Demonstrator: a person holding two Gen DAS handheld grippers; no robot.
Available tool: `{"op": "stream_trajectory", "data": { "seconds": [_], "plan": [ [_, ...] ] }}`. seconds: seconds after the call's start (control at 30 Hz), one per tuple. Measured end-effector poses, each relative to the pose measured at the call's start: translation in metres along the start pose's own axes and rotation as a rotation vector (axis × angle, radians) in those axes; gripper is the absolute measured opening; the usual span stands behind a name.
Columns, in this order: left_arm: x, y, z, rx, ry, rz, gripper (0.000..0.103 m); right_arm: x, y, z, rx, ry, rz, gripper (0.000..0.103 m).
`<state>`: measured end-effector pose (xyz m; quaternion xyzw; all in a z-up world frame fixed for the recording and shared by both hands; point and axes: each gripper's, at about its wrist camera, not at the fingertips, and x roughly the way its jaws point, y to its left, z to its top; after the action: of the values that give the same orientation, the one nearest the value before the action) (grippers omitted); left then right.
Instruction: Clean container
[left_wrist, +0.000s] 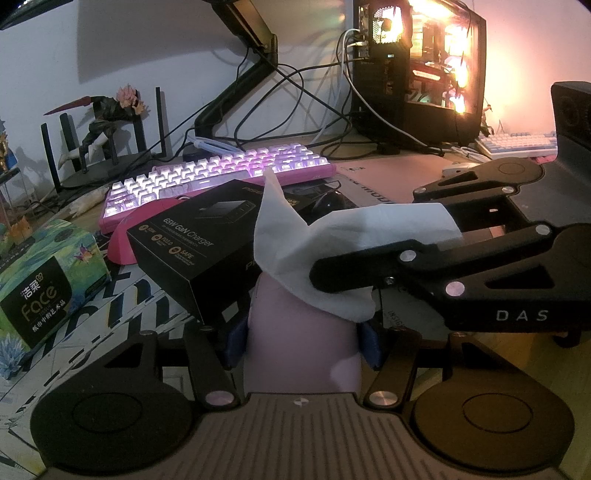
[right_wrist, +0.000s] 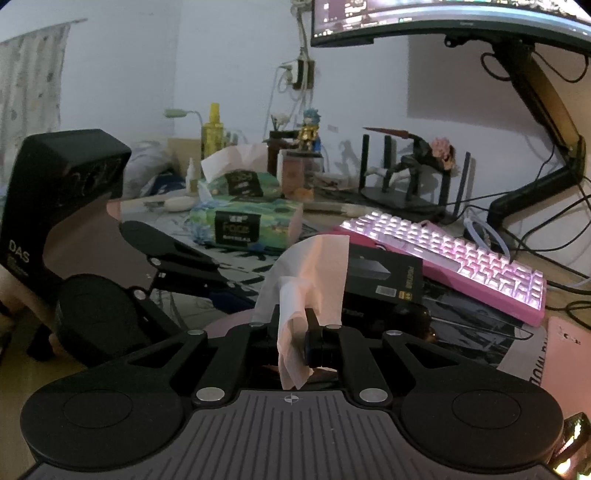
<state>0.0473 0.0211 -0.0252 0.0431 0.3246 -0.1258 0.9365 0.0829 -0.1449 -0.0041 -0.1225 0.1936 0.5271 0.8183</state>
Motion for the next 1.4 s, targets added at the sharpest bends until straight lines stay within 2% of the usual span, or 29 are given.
{"op": "stream_trajectory", "data": {
  "seconds": [0.37, 1.4],
  "plan": [
    [0.0000, 0.0001, 0.0001, 0.000, 0.000, 0.000, 0.060, -0.0035, -0.0048, -0.0022, 0.019, 0.018, -0.055, 0.012],
    [0.0001, 0.0004, 0.0003, 0.000, 0.000, 0.000, 0.060, -0.0085, -0.0063, -0.0030, 0.009, 0.009, -0.007, 0.012]
  ]
}}
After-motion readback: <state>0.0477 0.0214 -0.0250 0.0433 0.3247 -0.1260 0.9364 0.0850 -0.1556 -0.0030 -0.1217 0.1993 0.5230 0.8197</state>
